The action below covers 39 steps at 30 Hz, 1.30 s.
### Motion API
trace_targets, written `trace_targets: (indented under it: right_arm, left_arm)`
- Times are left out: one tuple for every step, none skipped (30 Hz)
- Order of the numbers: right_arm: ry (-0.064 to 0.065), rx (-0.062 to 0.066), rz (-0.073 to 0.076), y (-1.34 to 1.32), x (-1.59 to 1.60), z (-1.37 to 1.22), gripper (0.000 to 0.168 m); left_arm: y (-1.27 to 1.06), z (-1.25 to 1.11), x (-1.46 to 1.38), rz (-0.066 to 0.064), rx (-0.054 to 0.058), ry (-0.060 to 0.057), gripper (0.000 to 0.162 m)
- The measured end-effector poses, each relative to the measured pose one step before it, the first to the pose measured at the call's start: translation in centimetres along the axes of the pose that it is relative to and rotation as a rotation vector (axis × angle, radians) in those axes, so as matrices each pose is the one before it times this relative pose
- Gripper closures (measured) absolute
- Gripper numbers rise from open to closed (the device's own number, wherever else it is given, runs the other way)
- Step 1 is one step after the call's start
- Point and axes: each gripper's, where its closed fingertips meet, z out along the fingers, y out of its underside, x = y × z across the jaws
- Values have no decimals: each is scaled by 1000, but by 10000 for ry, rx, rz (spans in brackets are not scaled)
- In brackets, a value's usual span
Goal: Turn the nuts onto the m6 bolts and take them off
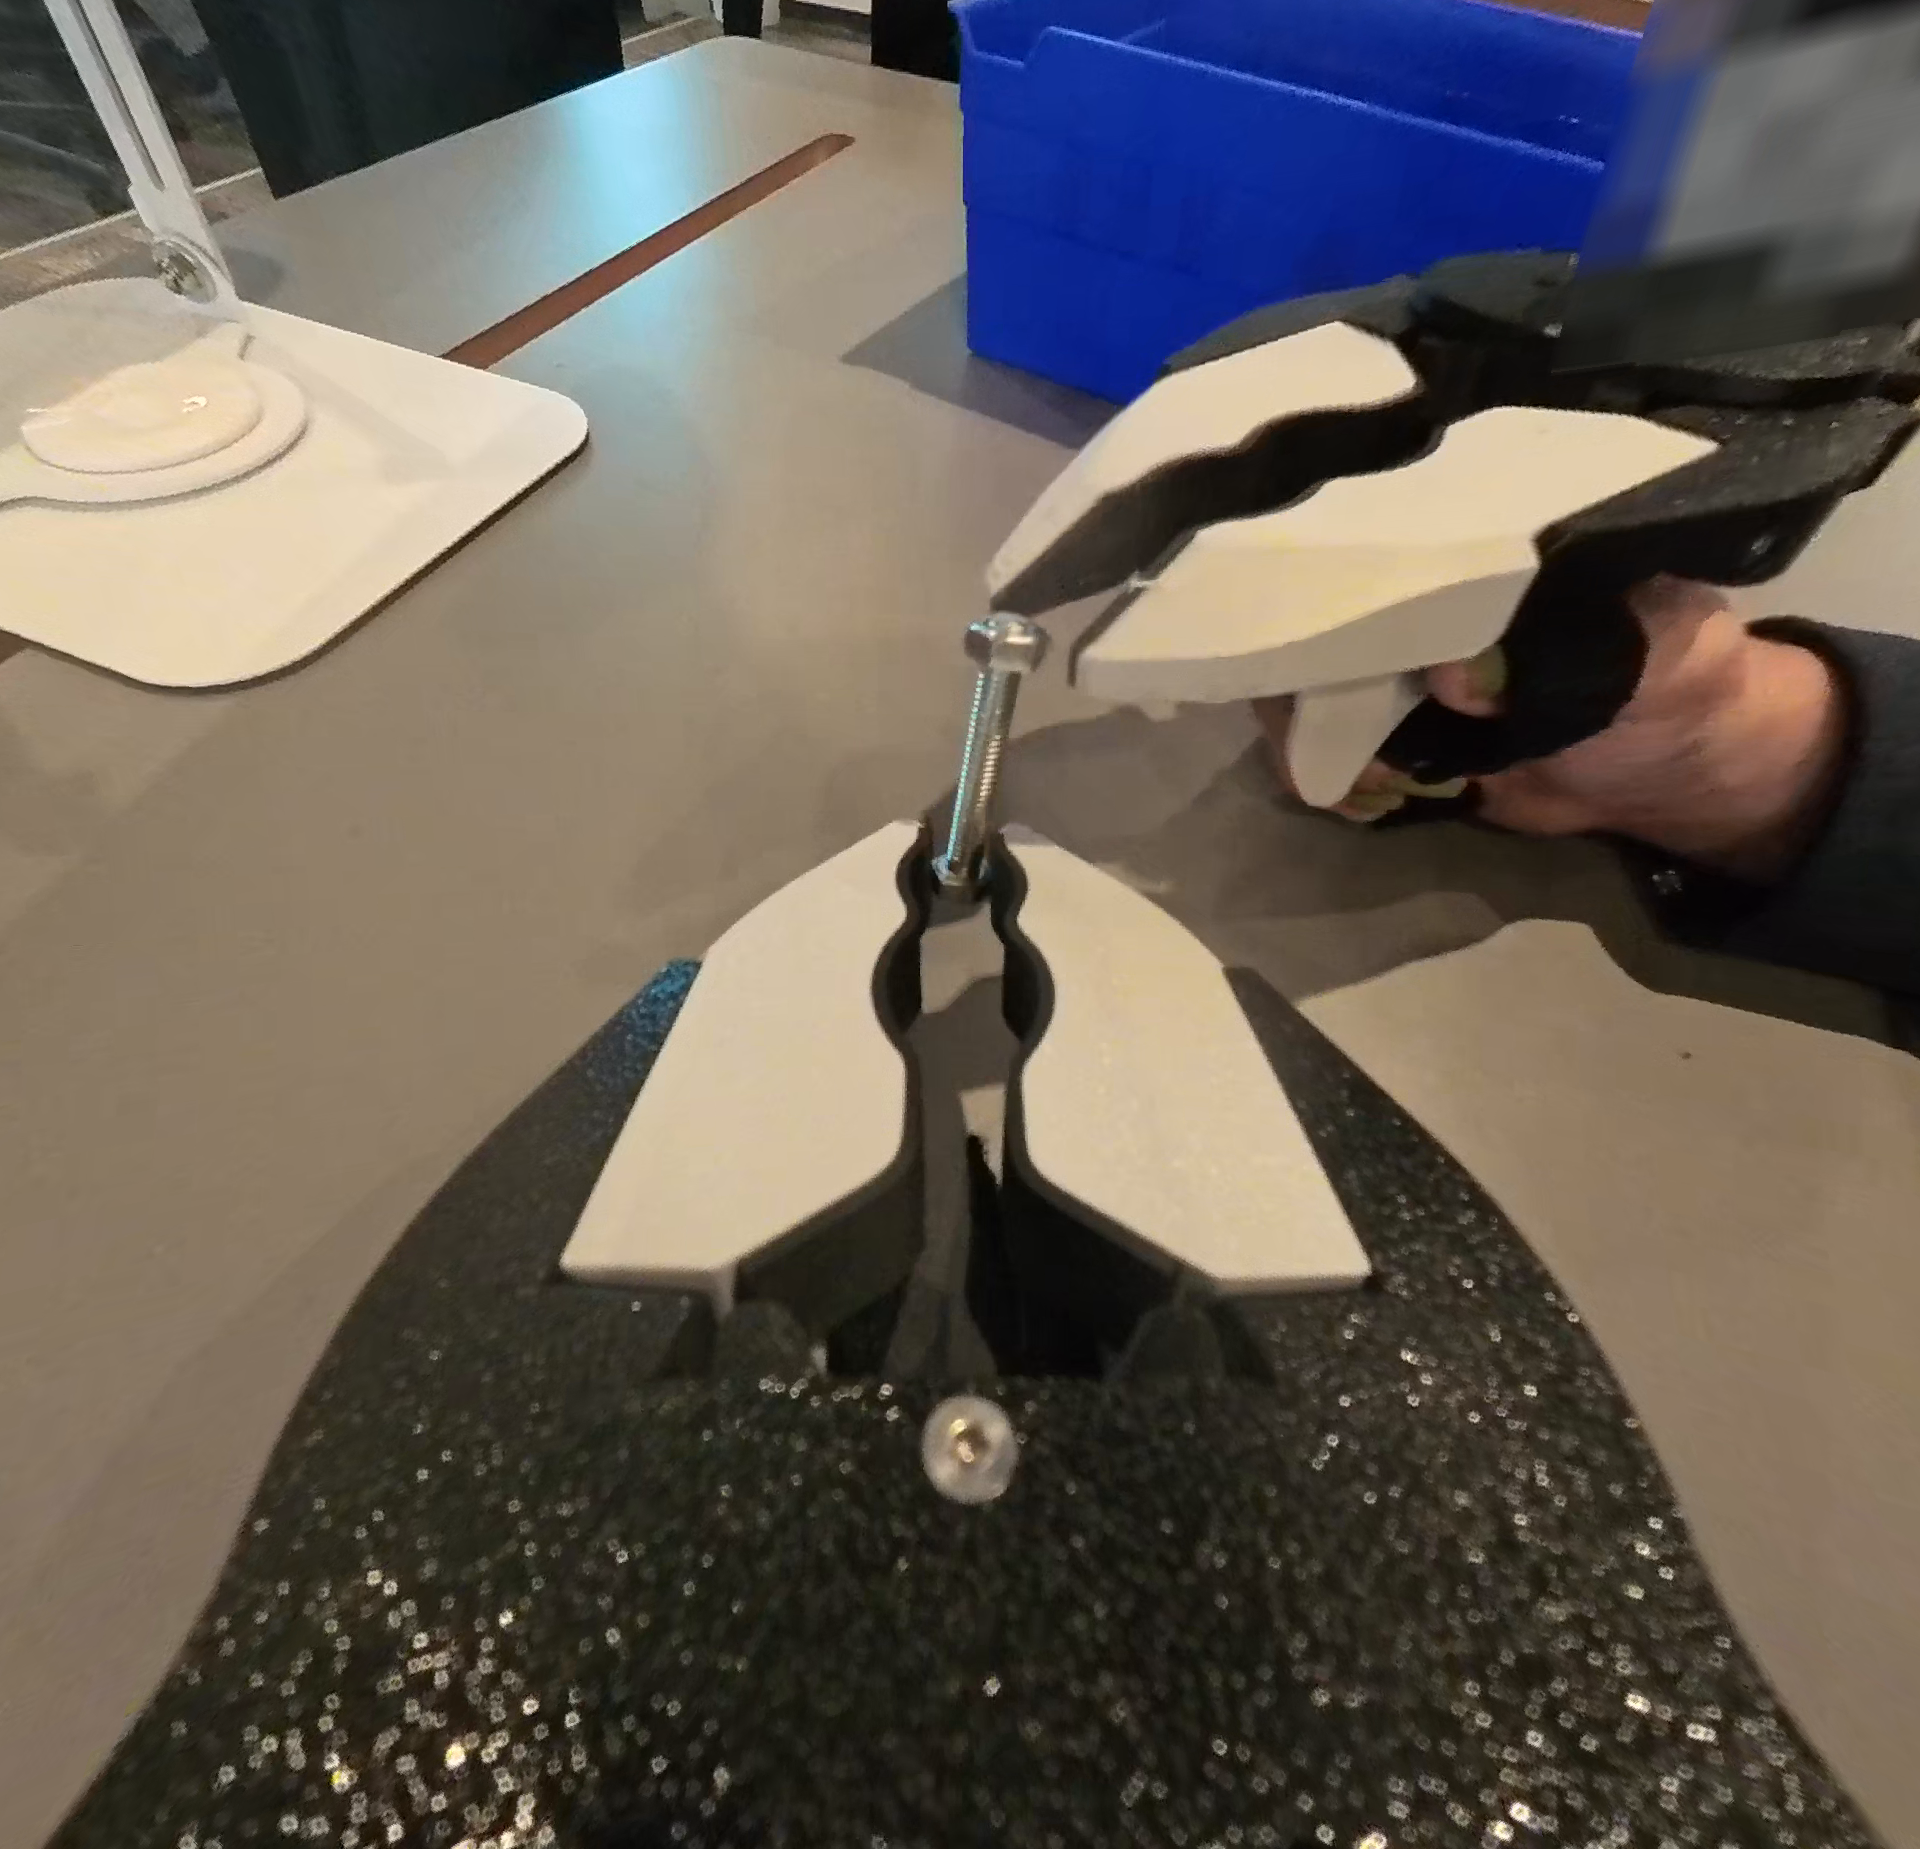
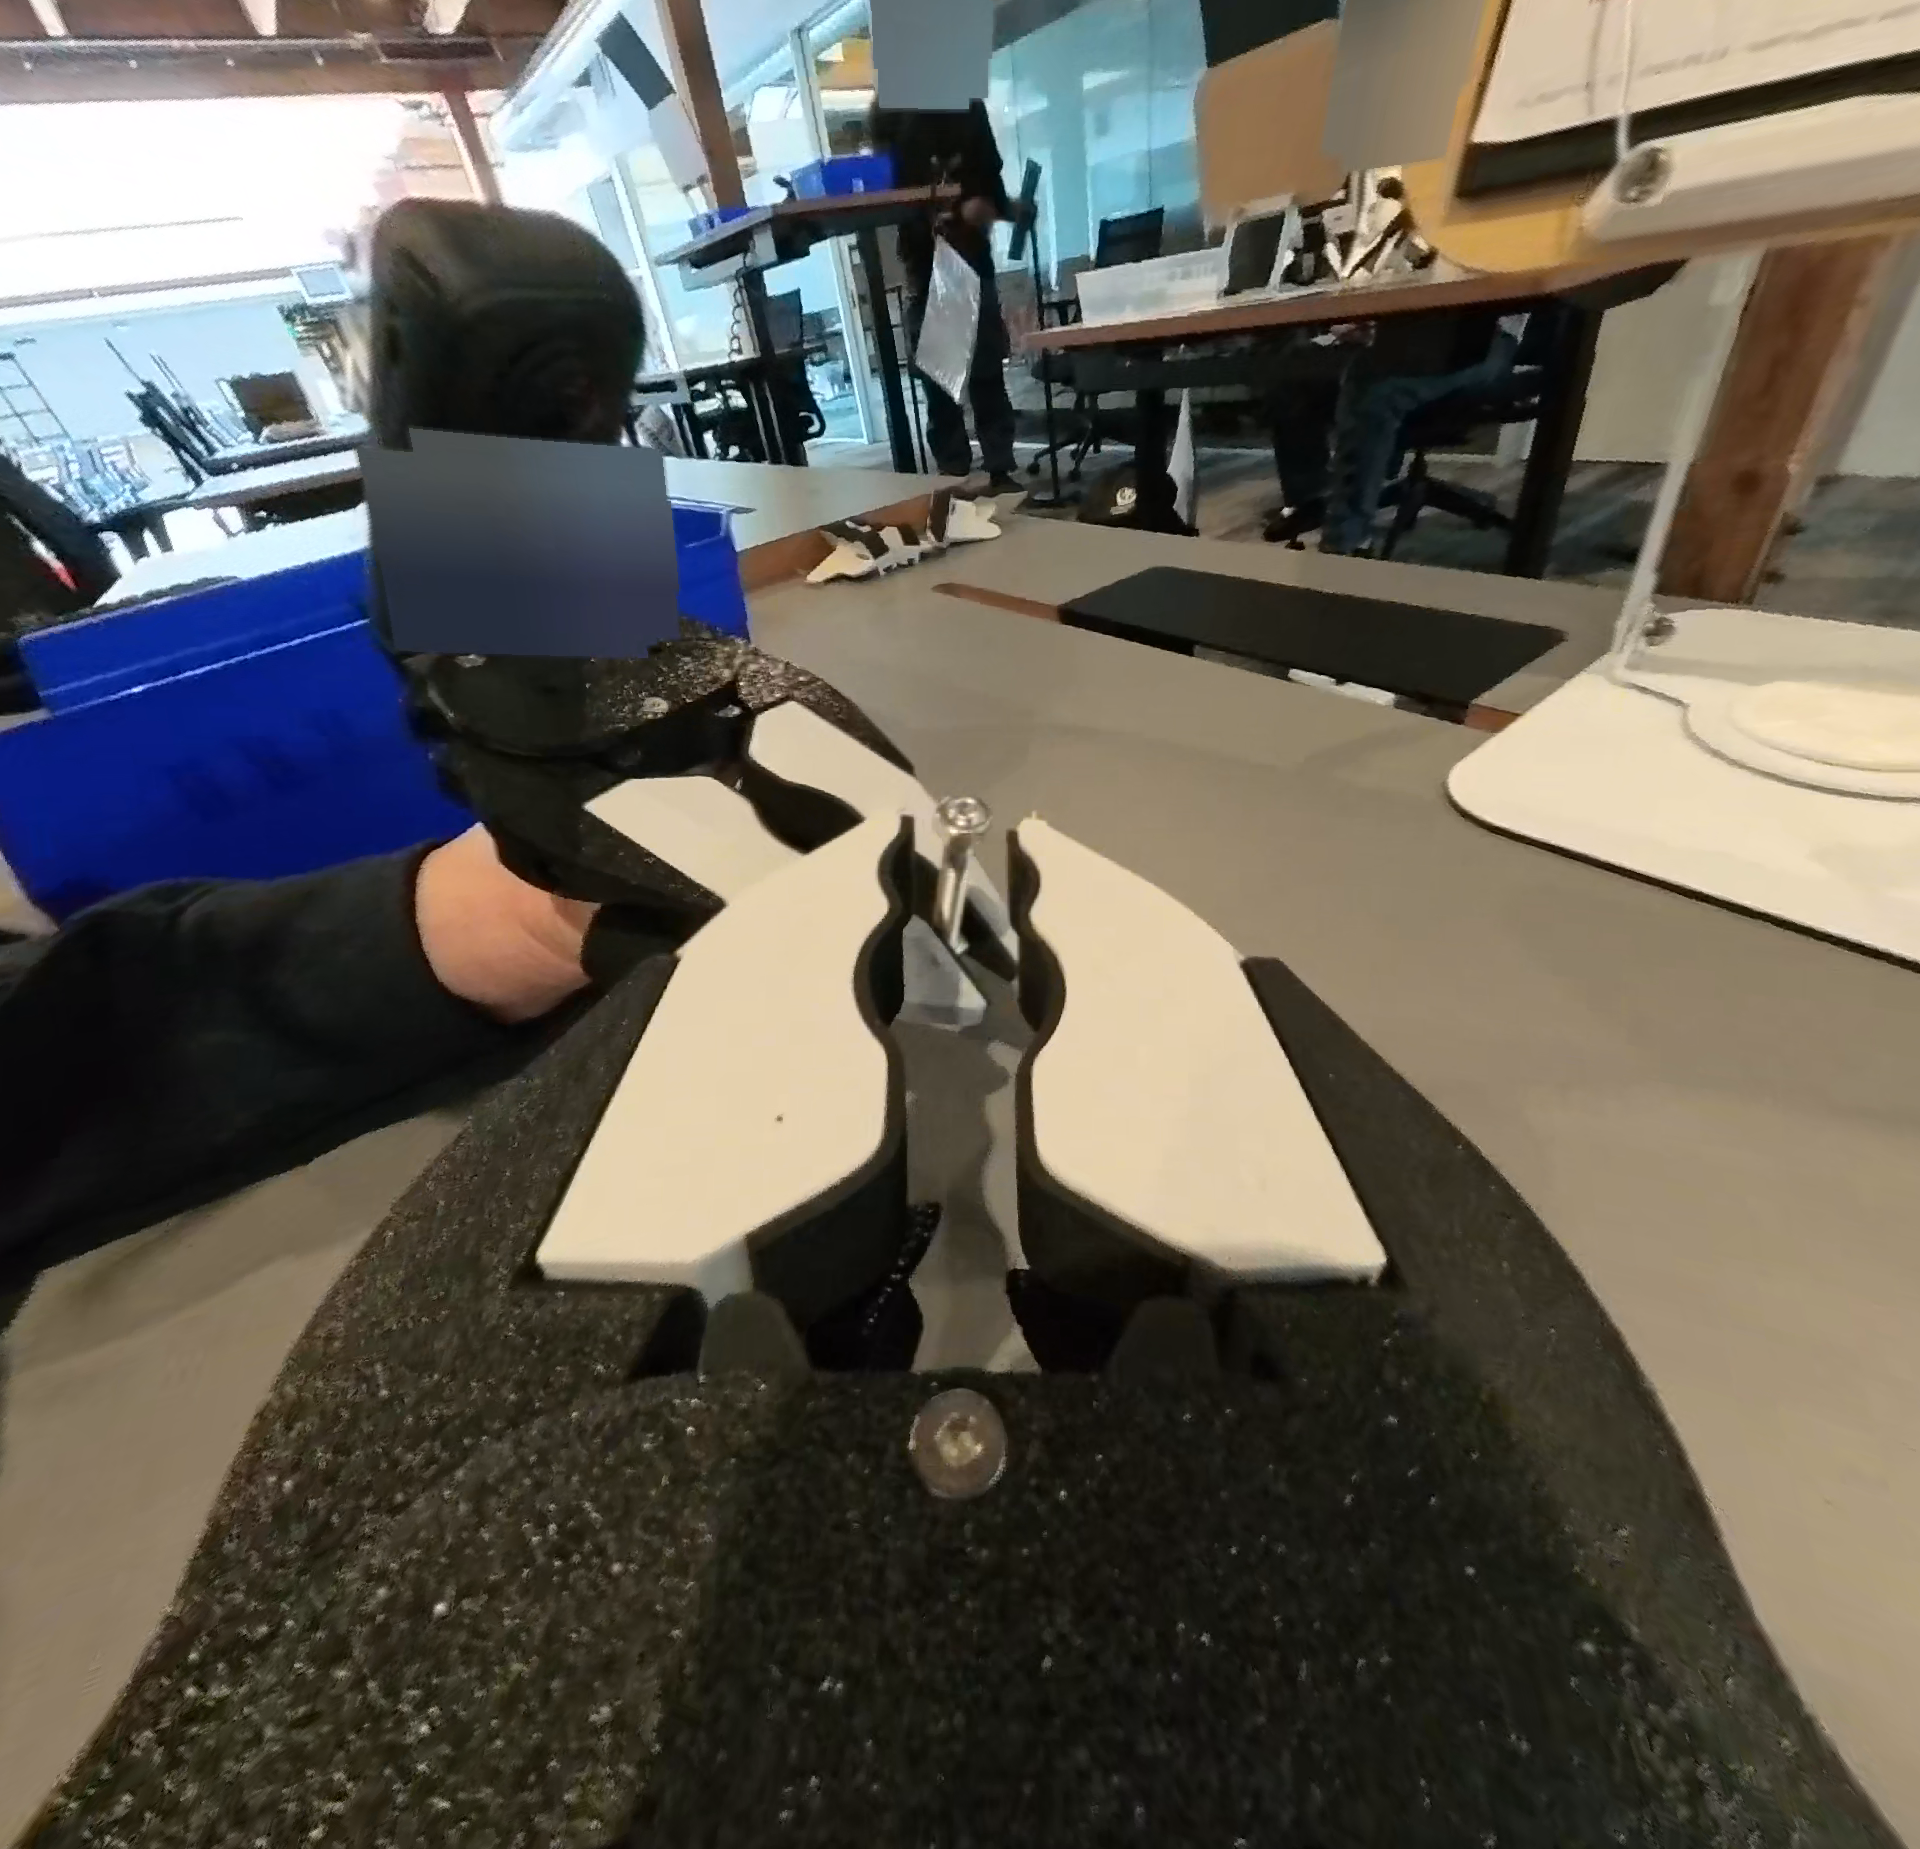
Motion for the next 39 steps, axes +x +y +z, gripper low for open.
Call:
trace_targets:
  right_arm:
    - [-201, 37, -132, -43, -386, -53, 153]
    - [-227, 98, -124, -105, -464, -154, 156]
    - [-147, 130, -94, -146, -348, -191, 158]
    - [23, 135, -50, -161, -51, -159, 159]
    - [139, 100, 16, -122, 187, -85, 158]
    - [135, 14, 84, -13, 266, 5, 157]
    - [121, -46, 113, 56, 290, 81, 154]
    - [163, -57, 110, 68, 353, 118, 152]
    - [166, -60, 89, 72, 342, 151, 150]
    - [93, -66, 65, 70, 231, 160, 149]
    - [-40, -85, 29, 108, -14, 129, 148]
    - [-121, -83, -30, 101, -182, 68, 148]
    - [-179, -13, -99, 22, -321, -9, 150]
    - [-256, 40, -120, -40, -504, -85, 153]
    - [-313, 51, -108, -33, -614, -140, 158]
    - [-224, 56, -85, -58, -486, -129, 159]
    - [48, 75, -72, -86, -68, -95, 159]
    - [234, 79, -42, -96, 258, -67, 158]
    - [224, 54, 18, -67, 348, -8, 156]
    - [249, 37, 77, -56, 453, 31, 154]
    - [308, 40, 89, -55, 560, 71, 152]
    - [263, 34, 72, -47, 493, 100, 151]
    - [68, -45, 58, 41, 195, 121, 151]
    - [-57, -139, 44, 170, -32, 125, 151]
    - [-66, -133, -15, 163, -100, 123, 151]
    - [-109, -76, -80, 95, -215, 55, 152]
    - [-246, -34, -98, 51, -447, -14, 154]
    - [-354, 1, -50, 13, -600, -114, 156]
    - [-465, 64, -21, -67, -767, -197, 160]
    - [-269, 129, 4, -138, -498, -195, 160]
    - [100, 139, 10, -161, 26, -163, 160]
    - [232, 100, -18, -129, 283, -91, 160]
    - [237, 21, 21, -24, 350, 16, 158]
    - [245, -61, 73, 66, 413, 91, 155]
    - [293, -119, 97, 146, 492, 148, 153]
    - [170, -123, 73, 149, 318, 172, 151]
    - [19, -76, 34, 82, 99, 143, 150]
    - [30, -57, 24, 62, 79, 113, 150]
    - [39, -58, 14, 79, 65, 63, 150]
  left_arm:
    - [4, -9, 8, 1, 1, -1, 152]
    - [-1, 0, -4, -2, 0, 3, 152]
    - [-1, 0, 11, -5, 0, 5, 152]
    - [9, -4, -8, -3, 2, 1, 152]
    - [3, -1, 7, -2, -2, 4, 152]
    - [1, 6, 1, 0, -4, 1, 152]
    - [1, 0, -6, 3, -1, -3, 152]
    - [4, -9, 8, 2, 1, 0, 152]
    - [-1, 8, 4, 0, -2, 2, 152]
    - [2, -1, -2, 0, -1, -2, 152]
    - [4, -2, 3, 3, -2, -4, 152]
    - [3, 6, 5, 3, -5, -3, 152]
    - [6, -3, 3, 5, -4, -3, 152]
    - [11, 3, -6, 2, -2, -3, 152]
    - [0, 0, 1, -6, -1, 5, 152]
    - [4, 5, 14, -5, -6, 7, 152]
    - [3, -9, -3, 1, 0, -1, 152]
    - [0, 0, 0, 2, 0, 1, 152]
    - [2, 6, 5, -2, -5, 3, 152]
    - [8, -5, 3, -4, -7, 0, 152]
    - [0, 7, -6, 0, -3, -5, 152]
    - [8, -4, 0, -2, -6, -1, 152]
    - [6, -3, -6, 1, -4, -4, 152]
    - [0, 7, -3, 8, -2, -6, 152]
    - [8, -4, 2, 5, -5, -4, 152]
    - [7, 4, 11, 5, -7, -5, 152]
    - [8, 3, -1, 6, -9, -5, 152]
    - [6, 4, 5, 5, -7, -1, 152]
    - [-1, 0, 3, 0, 1, 2, 152]
    - [17, -1, -3, -4, -7, 4, 152]
    - [-2, -6, -2, -1, 4, -1, 152]
    - [-11, -3, 2, -1, 2, 0, 152]
    - [15, 1, 6, -1, -5, 4, 152]
    - [2, 6, -1, 2, -4, 0, 152]
    - [5, -9, 2, 4, 0, -3, 152]
    - [0, 7, -2, 3, -3, 0, 152]
    - [8, -5, 2, 0, -6, 1, 152]
    - [4, 5, 3, 4, -5, -4, 152]
    - [6, -3, -1, 8, -4, -4, 152]
